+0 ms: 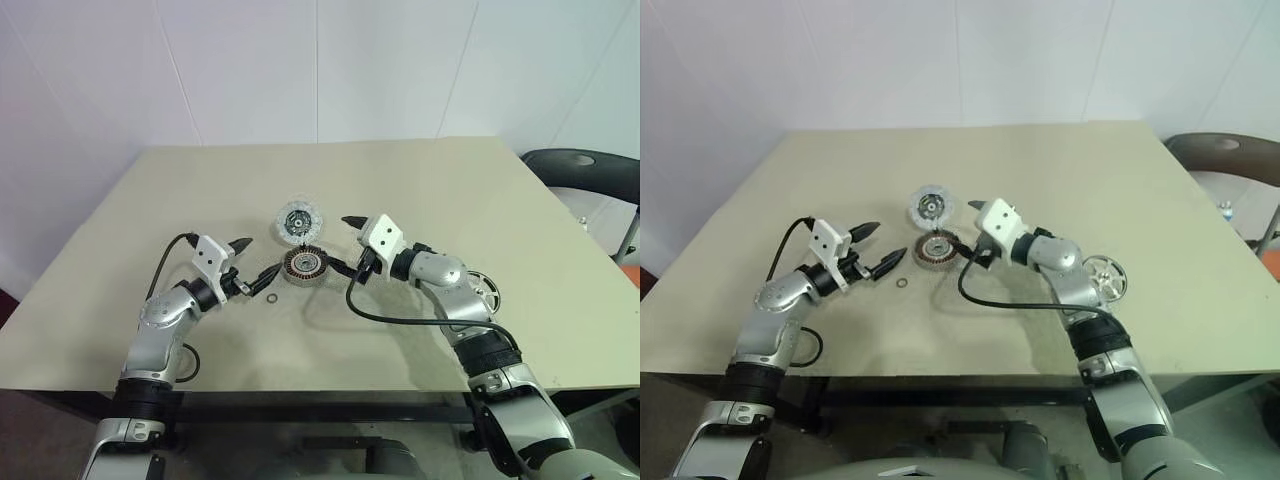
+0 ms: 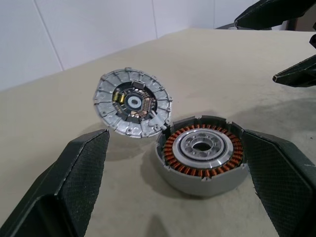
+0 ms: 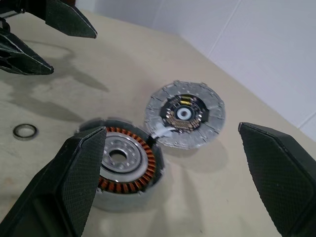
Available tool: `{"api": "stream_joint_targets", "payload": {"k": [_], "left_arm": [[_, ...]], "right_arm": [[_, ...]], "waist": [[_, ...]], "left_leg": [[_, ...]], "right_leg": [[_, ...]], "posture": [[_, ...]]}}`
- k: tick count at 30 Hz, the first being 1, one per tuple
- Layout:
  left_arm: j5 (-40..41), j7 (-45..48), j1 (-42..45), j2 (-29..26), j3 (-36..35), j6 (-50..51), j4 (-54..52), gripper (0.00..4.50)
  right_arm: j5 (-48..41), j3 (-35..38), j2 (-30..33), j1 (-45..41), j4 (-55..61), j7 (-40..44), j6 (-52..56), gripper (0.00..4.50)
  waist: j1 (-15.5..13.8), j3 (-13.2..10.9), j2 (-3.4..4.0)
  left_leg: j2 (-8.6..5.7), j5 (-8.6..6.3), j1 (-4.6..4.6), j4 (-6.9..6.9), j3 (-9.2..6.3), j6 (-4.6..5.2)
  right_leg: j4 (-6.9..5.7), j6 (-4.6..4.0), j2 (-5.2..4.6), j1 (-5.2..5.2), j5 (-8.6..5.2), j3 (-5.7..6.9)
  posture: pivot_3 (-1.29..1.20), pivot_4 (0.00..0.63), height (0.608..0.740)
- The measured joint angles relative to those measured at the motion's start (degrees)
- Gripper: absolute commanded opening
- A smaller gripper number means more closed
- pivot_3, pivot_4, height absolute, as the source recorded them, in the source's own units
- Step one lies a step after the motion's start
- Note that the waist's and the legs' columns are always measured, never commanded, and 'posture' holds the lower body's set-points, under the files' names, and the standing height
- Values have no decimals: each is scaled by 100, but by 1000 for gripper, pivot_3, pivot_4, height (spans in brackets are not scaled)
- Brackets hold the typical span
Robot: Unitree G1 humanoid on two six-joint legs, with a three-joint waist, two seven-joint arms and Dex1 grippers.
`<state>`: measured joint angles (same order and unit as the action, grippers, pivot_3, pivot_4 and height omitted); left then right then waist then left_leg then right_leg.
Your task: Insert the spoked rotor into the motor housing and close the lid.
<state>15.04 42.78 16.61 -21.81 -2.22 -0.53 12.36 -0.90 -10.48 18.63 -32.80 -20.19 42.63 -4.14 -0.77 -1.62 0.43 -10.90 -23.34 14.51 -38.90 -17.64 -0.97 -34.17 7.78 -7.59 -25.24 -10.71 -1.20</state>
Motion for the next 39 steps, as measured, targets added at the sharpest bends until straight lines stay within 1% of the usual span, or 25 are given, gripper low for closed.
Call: {"api": "stream_joint_targets", "payload": {"k": [2,7,12,22,25,28,32,34,39], "left_arm": [[-1,-1,1,0,16,0,0,4500],[-1,-4,0,-1,51,0,0,4500],[19,27,-1,-15,50,1,-3,4500],[82,111,-89,-62,27,13,-75,4500],[147,192,-138,-107,25,27,-142,4500],[184,220,-246,-178,19,36,-209,4500],[195,215,-297,-195,-30,120,-242,4500],[197,212,-367,-240,-80,136,-343,4500],[197,191,-519,-250,-100,180,-478,4500]], "right_arm": [[0,1,6,1,0,0,1,4491],[8,2,27,-5,-2,-22,9,4491],[22,2,41,-37,-9,-79,88,4491],[6,-5,49,-31,-6,72,252,4491],[6,-51,59,-32,-6,211,290,4491],[21,-167,67,-36,-7,397,389,4491],[203,-495,2,-316,-176,632,509,4491],[296,-646,-153,-606,-361,726,545,4491],[483,-943,-539,-967,-816,783,532,4491]], "waist": [[6,0,0],[-3,0,-1],[1,0,-1],[-2,0,-1],[0,0,-2],[6,2,-4],[30,1,-4],[37,2,-5],[20,3,-6]], "left_leg": [[8,-1,-3,13,29,3],[63,-29,-17,15,129,18],[71,-37,-18,16,188,29],[82,-42,-12,33,217,40],[91,-42,-15,58,245,41],[120,-46,-12,75,307,48],[161,-50,-12,77,381,54],[184,-51,-17,77,423,50],[214,-53,-29,75,475,45]], "right_leg": [[2,-2,8,-13,2,-24],[27,-6,82,-25,29,-108],[41,6,105,-41,51,-158],[86,9,117,-52,72,-166],[90,5,116,-67,76,-166],[90,-10,119,-109,90,-166],[114,-37,149,-123,140,-165],[124,-52,170,-125,169,-166],[146,-70,192,-124,204,-167]], "posture": [[0,0,740],[0,0,740],[0,0,740],[0,0,740],[0,0,740],[0,0,740],[0,0,740],[0,0,740],[0,0,740]]}}
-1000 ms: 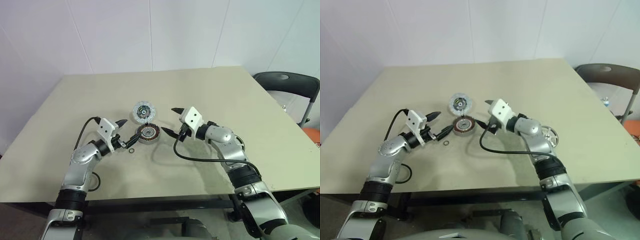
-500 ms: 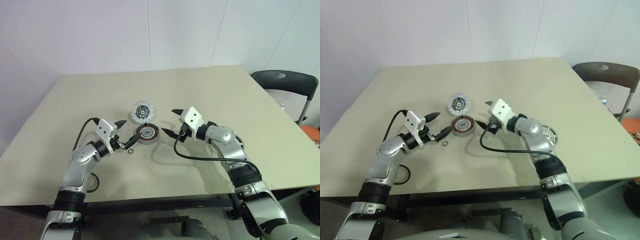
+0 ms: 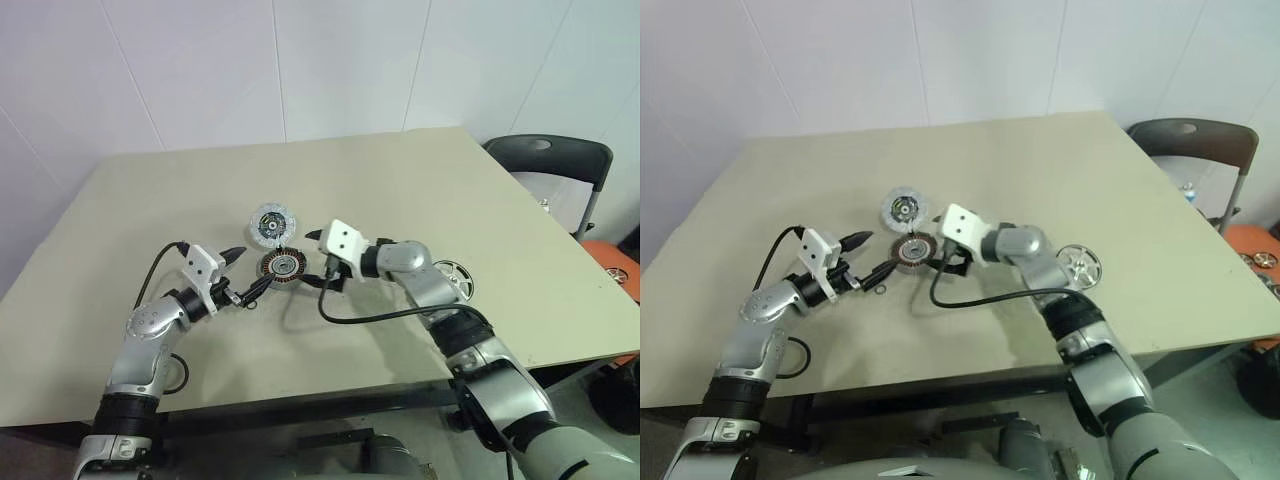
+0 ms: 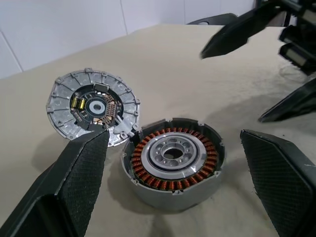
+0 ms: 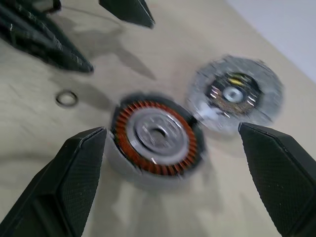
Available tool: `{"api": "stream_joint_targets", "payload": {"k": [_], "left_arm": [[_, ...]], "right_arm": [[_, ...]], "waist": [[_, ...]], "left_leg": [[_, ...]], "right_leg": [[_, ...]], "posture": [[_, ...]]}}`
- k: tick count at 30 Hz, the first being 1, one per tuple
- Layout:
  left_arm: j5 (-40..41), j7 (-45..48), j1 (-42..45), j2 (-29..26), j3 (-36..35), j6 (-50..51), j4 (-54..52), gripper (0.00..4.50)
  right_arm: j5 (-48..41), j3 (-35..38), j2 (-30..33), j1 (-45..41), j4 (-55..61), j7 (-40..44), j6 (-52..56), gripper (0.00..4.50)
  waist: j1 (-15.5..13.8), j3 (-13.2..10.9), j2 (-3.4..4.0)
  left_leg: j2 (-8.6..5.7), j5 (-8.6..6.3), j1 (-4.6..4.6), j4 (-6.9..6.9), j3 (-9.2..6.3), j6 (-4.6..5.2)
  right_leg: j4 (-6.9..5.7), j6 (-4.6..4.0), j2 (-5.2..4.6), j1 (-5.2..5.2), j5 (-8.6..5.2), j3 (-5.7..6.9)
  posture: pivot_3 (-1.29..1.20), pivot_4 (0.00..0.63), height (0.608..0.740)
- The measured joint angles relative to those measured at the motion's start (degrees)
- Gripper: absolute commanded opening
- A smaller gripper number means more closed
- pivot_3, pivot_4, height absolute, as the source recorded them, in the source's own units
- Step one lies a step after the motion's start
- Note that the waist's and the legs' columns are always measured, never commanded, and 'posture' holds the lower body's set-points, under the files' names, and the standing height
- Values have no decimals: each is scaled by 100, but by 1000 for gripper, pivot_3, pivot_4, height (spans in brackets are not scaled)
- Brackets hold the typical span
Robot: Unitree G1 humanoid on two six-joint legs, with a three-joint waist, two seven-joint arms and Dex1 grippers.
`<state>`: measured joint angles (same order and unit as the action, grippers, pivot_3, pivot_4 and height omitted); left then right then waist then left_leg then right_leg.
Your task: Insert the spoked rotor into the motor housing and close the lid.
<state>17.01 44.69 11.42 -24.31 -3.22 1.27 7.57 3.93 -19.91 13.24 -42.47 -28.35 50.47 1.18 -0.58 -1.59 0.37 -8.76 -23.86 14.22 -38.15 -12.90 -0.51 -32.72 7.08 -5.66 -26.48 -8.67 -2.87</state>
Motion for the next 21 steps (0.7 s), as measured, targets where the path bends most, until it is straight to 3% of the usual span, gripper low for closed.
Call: {"api": "stream_joint_targets", "payload": {"k": [16,18,21], "left_arm": [[48,-146,-357,-45,-117,209,-400,4500],[68,-146,-409,-46,-126,225,-437,4500],[113,-135,-480,-70,-213,240,-477,4500]], "right_arm": [[839,-466,-429,-324,-1483,-343,-621,4491],[888,-465,-436,-324,-1486,-401,-679,4106],[942,-466,-488,-321,-1487,-514,-744,4106]], "waist": [[151,0,0],[167,0,0],[165,0,0]], "left_leg": [[86,-9,-3,2,158,-21],[100,-10,-6,1,169,-22],[131,-17,-7,0,182,-36]], "right_leg": [[58,-59,72,-33,108,3],[59,-62,78,-33,113,1],[63,-76,108,-35,124,0]], "posture": [[0,0,740],[0,0,740],[0,0,740]]}}
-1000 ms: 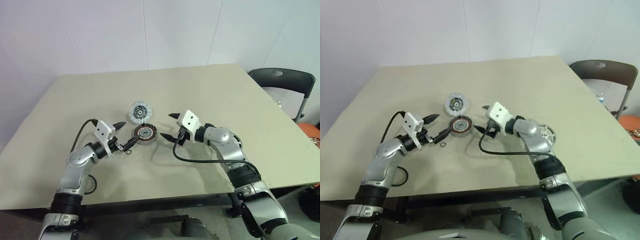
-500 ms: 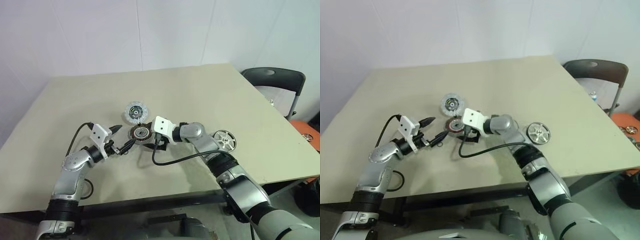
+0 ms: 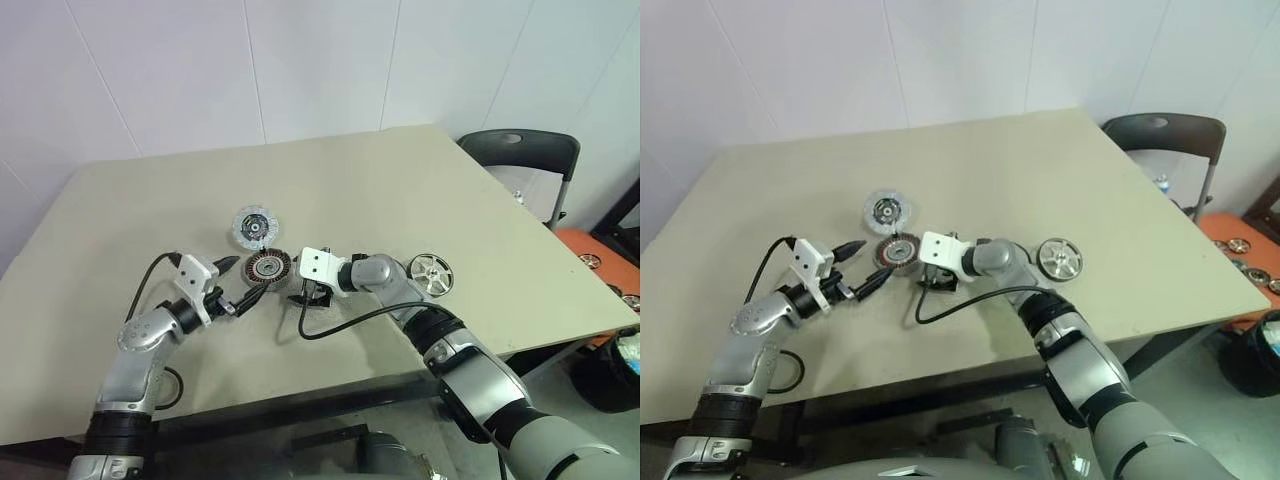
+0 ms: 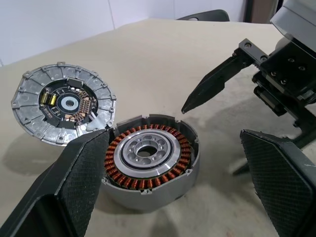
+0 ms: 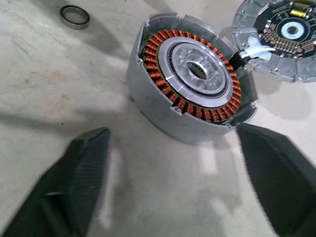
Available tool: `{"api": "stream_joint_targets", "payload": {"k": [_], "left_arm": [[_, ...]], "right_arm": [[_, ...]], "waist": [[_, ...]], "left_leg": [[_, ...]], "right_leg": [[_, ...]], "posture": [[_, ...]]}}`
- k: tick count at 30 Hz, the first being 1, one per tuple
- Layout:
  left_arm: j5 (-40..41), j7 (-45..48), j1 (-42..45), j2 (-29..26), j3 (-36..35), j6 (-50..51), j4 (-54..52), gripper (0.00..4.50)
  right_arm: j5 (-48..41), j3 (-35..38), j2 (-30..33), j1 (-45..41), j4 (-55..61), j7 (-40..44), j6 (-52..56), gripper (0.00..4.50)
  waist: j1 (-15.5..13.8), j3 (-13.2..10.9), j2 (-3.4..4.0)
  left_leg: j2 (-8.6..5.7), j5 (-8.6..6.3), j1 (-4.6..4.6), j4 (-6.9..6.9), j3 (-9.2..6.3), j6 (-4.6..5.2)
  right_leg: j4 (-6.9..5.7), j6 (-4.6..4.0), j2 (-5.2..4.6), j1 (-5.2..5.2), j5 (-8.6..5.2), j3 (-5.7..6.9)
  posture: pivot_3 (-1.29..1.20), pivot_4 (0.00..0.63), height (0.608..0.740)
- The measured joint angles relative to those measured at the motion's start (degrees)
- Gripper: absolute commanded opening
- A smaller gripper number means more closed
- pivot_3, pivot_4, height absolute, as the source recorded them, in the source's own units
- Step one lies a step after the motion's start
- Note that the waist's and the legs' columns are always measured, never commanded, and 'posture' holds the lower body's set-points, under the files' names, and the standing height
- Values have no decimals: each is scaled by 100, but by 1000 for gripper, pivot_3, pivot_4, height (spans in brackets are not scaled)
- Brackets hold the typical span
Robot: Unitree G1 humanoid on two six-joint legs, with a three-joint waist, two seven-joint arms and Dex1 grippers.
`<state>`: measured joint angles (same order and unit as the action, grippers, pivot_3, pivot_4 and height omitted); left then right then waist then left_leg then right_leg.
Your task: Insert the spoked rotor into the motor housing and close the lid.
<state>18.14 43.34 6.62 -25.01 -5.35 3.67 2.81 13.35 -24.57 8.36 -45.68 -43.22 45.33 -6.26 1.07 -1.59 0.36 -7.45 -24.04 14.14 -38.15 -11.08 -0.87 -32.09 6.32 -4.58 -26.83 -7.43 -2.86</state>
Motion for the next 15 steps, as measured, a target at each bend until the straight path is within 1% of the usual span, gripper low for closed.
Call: {"api": "stream_joint_targets", "payload": {"k": [8,15], "left_arm": [[12,57,-57,-146,-57,58,-41,4500],[12,57,-76,-169,-78,59,-40,4500]], "right_arm": [[-220,223,-332,-11,15,-205,-19,4106],[-52,205,-500,-245,-356,-510,-106,4106]], "waist": [[1,0,0],[3,0,0]], "left_leg": [[9,0,-1,0,17,-5],[10,-1,2,0,29,-4]], "right_leg": [[-1,-14,8,-8,9,1],[-2,-19,8,-18,12,3]], "posture": [[0,0,740],[0,0,740]]}}
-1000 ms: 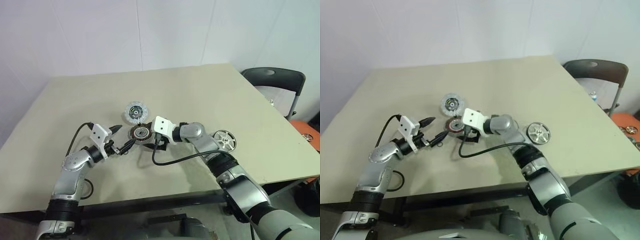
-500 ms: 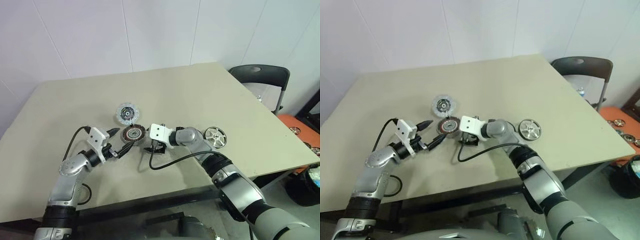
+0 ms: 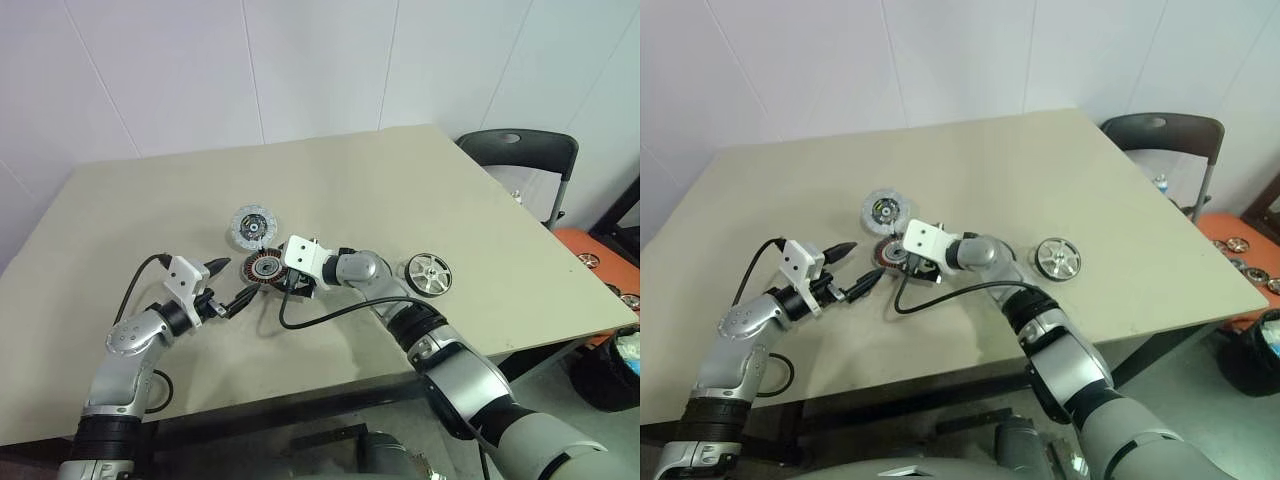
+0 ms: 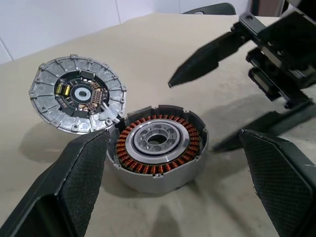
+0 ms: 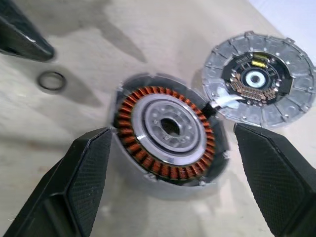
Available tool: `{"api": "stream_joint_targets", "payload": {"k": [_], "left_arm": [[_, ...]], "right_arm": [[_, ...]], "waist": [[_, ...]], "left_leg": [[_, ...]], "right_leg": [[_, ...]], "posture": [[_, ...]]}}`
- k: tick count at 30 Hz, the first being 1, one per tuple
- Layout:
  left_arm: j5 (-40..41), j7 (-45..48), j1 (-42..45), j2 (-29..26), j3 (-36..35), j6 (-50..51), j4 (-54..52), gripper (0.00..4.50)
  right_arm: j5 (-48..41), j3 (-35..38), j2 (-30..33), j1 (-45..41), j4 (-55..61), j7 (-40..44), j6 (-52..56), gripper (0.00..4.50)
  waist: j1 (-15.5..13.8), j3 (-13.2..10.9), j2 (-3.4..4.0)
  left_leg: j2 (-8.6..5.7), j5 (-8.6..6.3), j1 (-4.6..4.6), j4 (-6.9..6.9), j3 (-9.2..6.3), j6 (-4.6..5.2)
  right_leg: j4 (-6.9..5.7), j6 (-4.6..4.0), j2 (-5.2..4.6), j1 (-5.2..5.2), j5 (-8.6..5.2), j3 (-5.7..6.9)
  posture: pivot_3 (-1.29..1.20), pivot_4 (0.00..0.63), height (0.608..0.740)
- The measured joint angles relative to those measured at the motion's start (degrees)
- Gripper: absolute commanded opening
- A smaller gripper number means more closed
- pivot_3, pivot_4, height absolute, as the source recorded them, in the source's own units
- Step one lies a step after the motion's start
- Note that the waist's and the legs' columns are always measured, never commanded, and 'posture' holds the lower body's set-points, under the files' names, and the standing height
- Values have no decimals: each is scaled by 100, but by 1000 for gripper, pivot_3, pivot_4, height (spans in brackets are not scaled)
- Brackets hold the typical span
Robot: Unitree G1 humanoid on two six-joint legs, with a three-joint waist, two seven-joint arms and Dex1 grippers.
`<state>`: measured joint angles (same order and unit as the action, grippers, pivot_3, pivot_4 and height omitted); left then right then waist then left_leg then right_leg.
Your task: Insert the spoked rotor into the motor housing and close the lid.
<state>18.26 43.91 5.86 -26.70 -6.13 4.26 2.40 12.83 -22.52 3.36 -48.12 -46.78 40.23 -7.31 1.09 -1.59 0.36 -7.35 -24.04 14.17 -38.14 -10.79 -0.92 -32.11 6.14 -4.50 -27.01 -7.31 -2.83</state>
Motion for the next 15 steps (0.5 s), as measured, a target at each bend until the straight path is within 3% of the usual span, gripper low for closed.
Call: {"api": "stream_joint_targets", "payload": {"k": [8,11,15], "left_arm": [[0,-4,-10,0,-2,-14,13,4500],[-1,-10,-21,1,-2,-16,15,4500],[-1,-18,-23,0,-4,-16,15,4500]], "right_arm": [[330,-311,-198,-14,-515,-65,-313,4106],[445,-415,-262,-14,-541,-107,-436,3568],[502,-424,-286,-14,-560,-149,-530,2195]], "waist": [[20,0,0],[18,0,0],[17,1,-1]], "left_leg": [[7,0,2,0,25,-1],[8,0,1,0,31,-1],[9,0,1,0,36,-1]], "right_leg": [[-4,-13,2,-13,9,0],[-4,-15,3,-14,12,0],[-4,-18,3,-16,15,0]], "posture": [[0,0,740],[0,0,740],[0,0,740]]}}
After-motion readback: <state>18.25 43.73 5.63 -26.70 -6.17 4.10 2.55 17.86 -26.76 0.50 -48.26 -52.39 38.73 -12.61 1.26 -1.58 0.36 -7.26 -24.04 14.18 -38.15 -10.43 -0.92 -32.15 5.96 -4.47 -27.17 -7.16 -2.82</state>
